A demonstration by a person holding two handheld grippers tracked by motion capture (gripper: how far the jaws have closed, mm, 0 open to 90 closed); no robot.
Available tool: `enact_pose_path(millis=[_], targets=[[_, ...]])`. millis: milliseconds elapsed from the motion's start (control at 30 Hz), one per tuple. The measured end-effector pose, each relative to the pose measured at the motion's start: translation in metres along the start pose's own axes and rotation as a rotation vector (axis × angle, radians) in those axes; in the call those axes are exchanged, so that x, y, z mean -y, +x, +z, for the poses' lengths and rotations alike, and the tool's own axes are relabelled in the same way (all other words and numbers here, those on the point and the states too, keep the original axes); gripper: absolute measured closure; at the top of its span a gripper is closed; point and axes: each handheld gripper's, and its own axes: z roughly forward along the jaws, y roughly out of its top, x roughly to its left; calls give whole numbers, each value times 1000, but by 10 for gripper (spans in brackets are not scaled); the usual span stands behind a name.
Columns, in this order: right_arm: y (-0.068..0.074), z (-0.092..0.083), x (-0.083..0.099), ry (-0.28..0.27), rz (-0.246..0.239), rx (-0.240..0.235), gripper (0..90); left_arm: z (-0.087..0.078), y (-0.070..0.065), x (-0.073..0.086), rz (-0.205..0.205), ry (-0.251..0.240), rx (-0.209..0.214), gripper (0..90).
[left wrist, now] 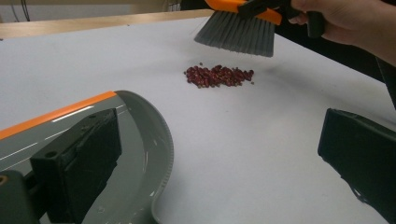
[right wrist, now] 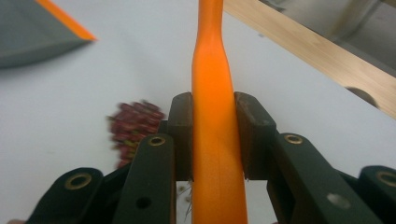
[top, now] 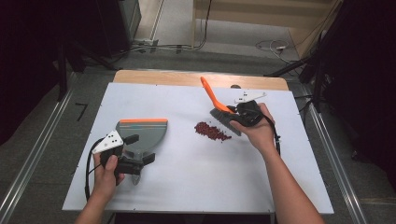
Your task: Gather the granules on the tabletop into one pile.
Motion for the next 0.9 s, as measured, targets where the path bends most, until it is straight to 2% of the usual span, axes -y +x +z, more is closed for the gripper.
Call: enact_pose_path(millis=[100, 167, 233, 333, 400, 500, 600, 733, 900], targets=[[-3, 9, 10, 4, 12, 55, 688, -1, 0, 0, -1, -3, -2, 0], [-2, 14, 15, -3, 15, 67, 689, -1, 1, 0, 1, -3, -1, 0], [0, 19, 18, 2, -12, 80, 688, 0, 1, 0, 1, -3, 0, 0], [6, 20, 21, -29, -14, 48, 690, 0, 1, 0, 1, 0, 0, 0], [12, 20, 20, -21, -43, 45, 690, 0, 1, 0, 0, -1, 0, 0], [17, 20, 18, -20, -60, 3, 690, 0, 0, 0, 2, 1, 0, 0], [22, 20, 15, -9, -92, -11, 690, 0, 0, 0, 1, 1, 3, 0], [24, 17, 12, -12, -99, -36, 690, 0, -1, 0, 1, 1, 2, 0], [15, 7, 10, -49, -61, -26, 690, 0, 1, 0, 0, -1, -2, 0]])
